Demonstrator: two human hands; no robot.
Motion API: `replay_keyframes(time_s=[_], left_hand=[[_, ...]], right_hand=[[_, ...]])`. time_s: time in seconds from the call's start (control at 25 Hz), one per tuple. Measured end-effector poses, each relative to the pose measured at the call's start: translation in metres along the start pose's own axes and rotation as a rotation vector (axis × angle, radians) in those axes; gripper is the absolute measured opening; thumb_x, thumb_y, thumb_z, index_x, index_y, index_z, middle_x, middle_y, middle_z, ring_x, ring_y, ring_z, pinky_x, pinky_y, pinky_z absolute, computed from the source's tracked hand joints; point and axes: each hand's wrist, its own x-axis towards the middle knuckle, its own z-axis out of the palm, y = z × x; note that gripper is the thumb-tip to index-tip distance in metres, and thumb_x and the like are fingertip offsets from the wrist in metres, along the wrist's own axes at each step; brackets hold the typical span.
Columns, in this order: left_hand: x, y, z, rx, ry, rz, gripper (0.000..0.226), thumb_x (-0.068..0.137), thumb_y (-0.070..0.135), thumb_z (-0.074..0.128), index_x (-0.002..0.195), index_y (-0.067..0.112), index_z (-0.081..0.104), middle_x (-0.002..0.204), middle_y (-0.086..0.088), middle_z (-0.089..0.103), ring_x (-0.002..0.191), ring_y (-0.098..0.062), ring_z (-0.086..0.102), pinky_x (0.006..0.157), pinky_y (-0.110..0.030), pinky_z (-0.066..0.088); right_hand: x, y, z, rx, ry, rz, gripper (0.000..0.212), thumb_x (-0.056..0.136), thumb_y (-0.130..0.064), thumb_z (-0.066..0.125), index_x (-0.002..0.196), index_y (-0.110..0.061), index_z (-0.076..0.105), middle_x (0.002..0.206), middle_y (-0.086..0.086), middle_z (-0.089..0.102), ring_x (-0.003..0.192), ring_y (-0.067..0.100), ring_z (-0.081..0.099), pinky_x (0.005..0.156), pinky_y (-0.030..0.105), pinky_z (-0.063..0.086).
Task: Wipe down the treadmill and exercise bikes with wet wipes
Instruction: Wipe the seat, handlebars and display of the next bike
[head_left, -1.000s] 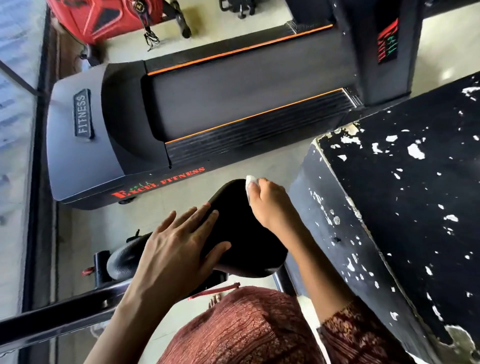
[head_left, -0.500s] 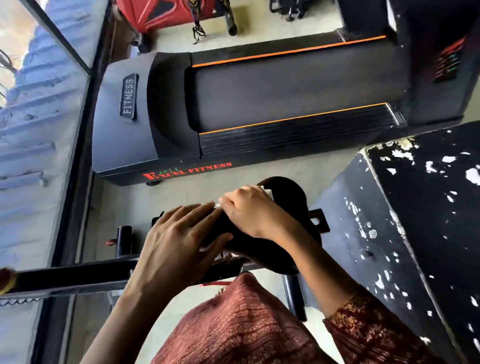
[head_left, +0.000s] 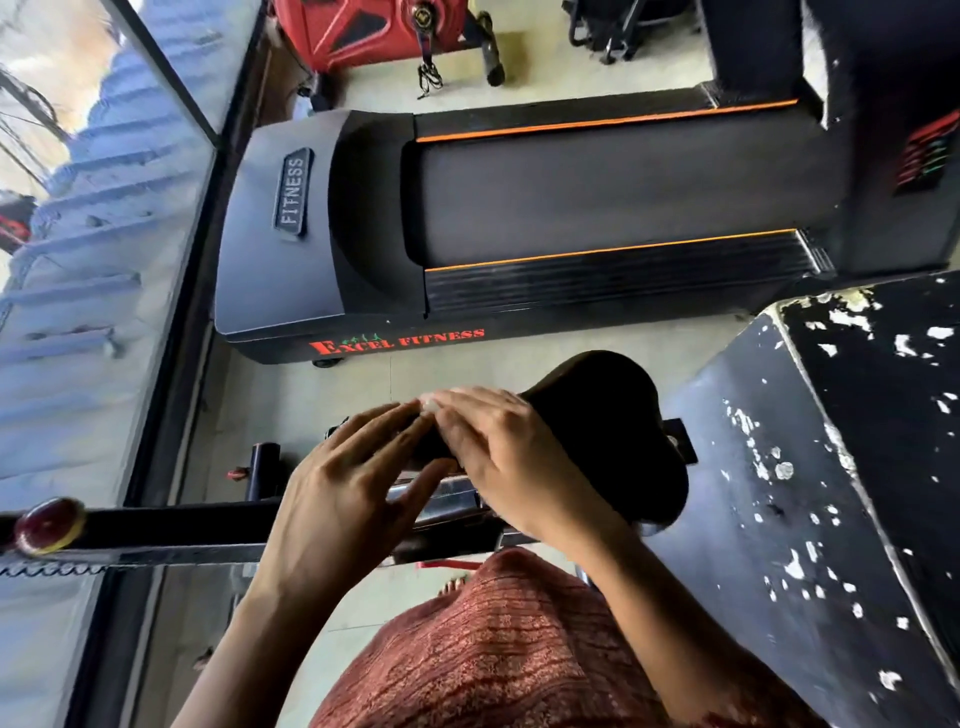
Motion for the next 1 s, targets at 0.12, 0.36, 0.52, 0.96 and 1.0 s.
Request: replay_keyframes(time_s=[0.12,0.36,0.52,0.96,1.0], left_hand=[[0.001,-0.004,0.001,-0.019,0.024,0.019,0.036,0.085,0.031,0.065,0.106,0.002,0.073,0.109,-0.012,0.07,0.093,-0.026,0.069,0.071,-0.039,0.06],[0.003,-0.007,0.002,-0.019,0.034,0.069,0.035,0.086,0.031,0.064,0.102,0.002,0.074,0.106,-0.014,0.071,0.09,-0.027,0.07,0.066,-0.04,0.06],[0.007,-0.005,0.001,-0.038,0.014,0.072,0.038,0.087,0.034,0.058,0.103,0.003,0.074,0.106,-0.014,0.071,0.088,-0.027,0.07,0.066,-0.037,0.059],[0.018,0.004,0.005,-0.029,-0.06,0.035,0.044,0.086,0.04,0.053,0.106,0.006,0.073,0.107,-0.012,0.071,0.089,-0.026,0.07,0.06,-0.037,0.059],[0.017,0.004,0.005,-0.037,-0.06,0.036,0.044,0.087,0.04,0.053,0.107,0.006,0.073,0.108,-0.012,0.071,0.09,-0.026,0.07,0.062,-0.037,0.06]], right_hand=[[-0.04,0.032,-0.009,-0.083,0.089,-0.009,0.052,0.1,-0.047,0.029,0.142,-0.019,0.039,0.146,-0.004,0.041,0.14,0.013,0.031,0.117,0.027,0.019],[-0.009,0.023,-0.001,-0.141,0.136,0.19,0.049,0.1,-0.038,0.03,0.13,-0.01,0.058,0.135,0.007,0.056,0.135,0.027,0.04,0.112,0.027,0.014],[-0.056,0.023,0.007,-0.2,0.16,0.025,0.047,0.102,-0.036,0.03,0.145,-0.018,0.036,0.151,-0.001,0.036,0.144,0.015,0.025,0.119,0.031,0.017],[0.006,0.039,-0.019,-0.174,0.002,0.197,0.044,0.098,-0.03,0.035,0.104,-0.003,0.07,0.109,0.015,0.068,0.106,0.03,0.058,0.105,0.033,0.032],[-0.01,0.031,-0.015,-0.113,-0.02,0.114,0.044,0.1,-0.034,0.036,0.12,-0.007,0.064,0.124,0.009,0.063,0.119,0.021,0.053,0.111,0.027,0.026]])
